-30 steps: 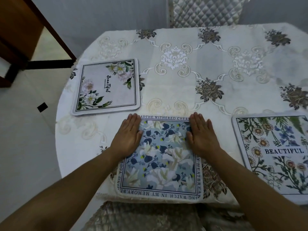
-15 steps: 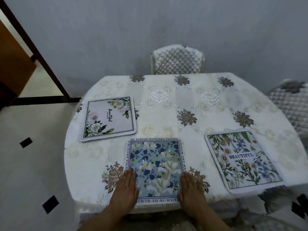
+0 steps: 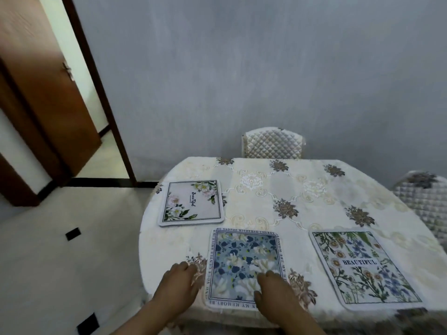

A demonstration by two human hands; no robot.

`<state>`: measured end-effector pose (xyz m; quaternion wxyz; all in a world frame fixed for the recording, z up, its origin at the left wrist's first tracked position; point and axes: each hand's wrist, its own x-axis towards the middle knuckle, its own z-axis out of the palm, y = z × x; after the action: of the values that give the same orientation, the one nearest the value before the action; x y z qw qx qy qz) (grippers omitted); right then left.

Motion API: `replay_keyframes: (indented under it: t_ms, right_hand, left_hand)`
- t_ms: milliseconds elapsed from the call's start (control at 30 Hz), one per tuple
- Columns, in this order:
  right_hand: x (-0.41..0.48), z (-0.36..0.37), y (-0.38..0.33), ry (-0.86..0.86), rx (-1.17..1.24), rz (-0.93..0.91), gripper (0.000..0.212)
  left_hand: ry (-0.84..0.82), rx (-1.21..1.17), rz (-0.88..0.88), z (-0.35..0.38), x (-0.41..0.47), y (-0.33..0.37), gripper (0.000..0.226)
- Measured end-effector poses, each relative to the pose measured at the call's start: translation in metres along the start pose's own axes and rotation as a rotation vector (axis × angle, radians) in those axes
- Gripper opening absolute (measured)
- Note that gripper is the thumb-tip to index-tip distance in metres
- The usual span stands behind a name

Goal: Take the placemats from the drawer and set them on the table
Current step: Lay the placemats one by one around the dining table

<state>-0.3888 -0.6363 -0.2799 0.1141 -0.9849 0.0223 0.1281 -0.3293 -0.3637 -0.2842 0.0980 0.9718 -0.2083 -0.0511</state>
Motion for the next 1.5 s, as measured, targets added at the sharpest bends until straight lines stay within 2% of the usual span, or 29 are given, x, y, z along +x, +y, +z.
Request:
replay_keyframes:
  t_ms: [133,267,500,700,1067,1267,1500]
  right_hand:
    - [-0.004,-0.021,-0.018,0.095,-0.015,-0.124,0.027]
    - [-0.007,-0.031,-0.040,0.163,0.011,-0.237,0.021]
    - [-0.022,-0.029,-0.107,0.149,-0.046,-0.378,0.024]
    - [-0.017,-0.013,-0.188,0.130,-0.098,-0.429,0.026]
    - [0.035,0.037,-0.362,0.049,-0.103,-0.303,0.027]
    - [0.061,0.035,-0.387,-0.003,-0.098,-0.169,0.032]
    - [0.137,0.037,-0.368,-0.036,-0.030,-0.007,0.025]
  left_hand:
    - [0.060,-0.016,-0.097,-0.031,-0.039,-0.011,0.034]
    - [0.100,0.052,-0.122,-0.050,-0.076,-0.017,0.033]
    - [0.136,0.097,-0.206,-0.071,-0.137,-0.044,0.030]
    - [0.161,0.147,-0.248,-0.081,-0.169,-0.111,0.028]
    - [0.091,0.140,-0.236,-0.108,-0.191,-0.307,0.031]
    - [0.076,0.090,-0.186,-0.110,-0.159,-0.366,0.035]
    - [-0.009,0.097,-0.036,-0.105,-0.055,-0.375,0.036]
